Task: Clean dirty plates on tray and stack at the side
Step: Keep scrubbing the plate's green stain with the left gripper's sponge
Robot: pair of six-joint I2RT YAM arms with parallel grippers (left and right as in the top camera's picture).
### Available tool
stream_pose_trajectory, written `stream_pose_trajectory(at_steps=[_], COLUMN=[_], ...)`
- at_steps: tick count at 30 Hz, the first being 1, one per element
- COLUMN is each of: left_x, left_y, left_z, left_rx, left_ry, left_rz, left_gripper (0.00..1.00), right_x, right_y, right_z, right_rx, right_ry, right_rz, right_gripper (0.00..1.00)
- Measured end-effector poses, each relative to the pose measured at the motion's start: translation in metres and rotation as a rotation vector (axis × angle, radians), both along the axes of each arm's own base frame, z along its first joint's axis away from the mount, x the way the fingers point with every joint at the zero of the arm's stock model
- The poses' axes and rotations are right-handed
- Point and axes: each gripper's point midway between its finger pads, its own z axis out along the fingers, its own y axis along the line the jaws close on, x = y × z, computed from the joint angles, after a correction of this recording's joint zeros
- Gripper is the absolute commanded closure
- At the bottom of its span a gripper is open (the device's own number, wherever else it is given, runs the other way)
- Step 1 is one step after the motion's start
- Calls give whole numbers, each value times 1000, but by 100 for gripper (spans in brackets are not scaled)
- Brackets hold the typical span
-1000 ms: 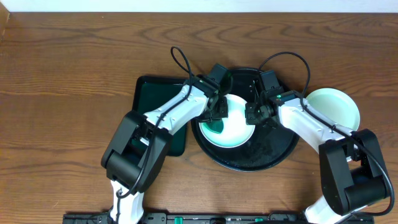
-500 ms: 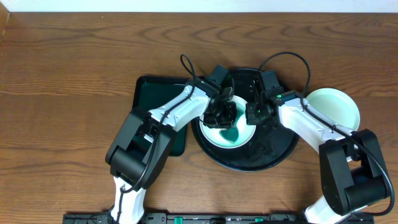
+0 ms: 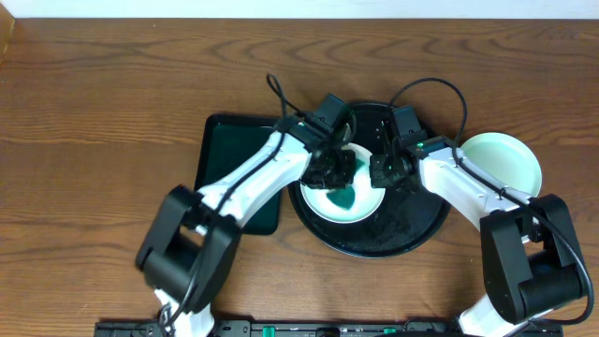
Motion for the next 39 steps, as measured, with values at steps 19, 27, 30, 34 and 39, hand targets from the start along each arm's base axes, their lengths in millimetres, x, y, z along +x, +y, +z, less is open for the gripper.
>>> stream_pose_trajectory(at_steps=[19, 27, 30, 34, 39], left_x=[11, 7, 4, -4, -22], left_y=[45, 35, 31, 9, -19], left_z=[-48, -58, -58, -56, -50], left_rx=[281, 281, 262, 150, 35], left_ry=[-64, -41, -29, 25, 100], left_rz=[88, 79, 73, 41, -16], left_gripper=[92, 92, 92, 93, 92], right_x=[0, 0, 1, 2, 2], right_y=[0, 0, 0, -2, -2], right_z=[0, 0, 0, 0, 0], right_rx=[0, 0, -2, -12, -12], right_ry=[0, 0, -3, -9, -9], right_rz=[0, 0, 0, -1, -1], right_gripper=[99, 99, 99, 99, 99])
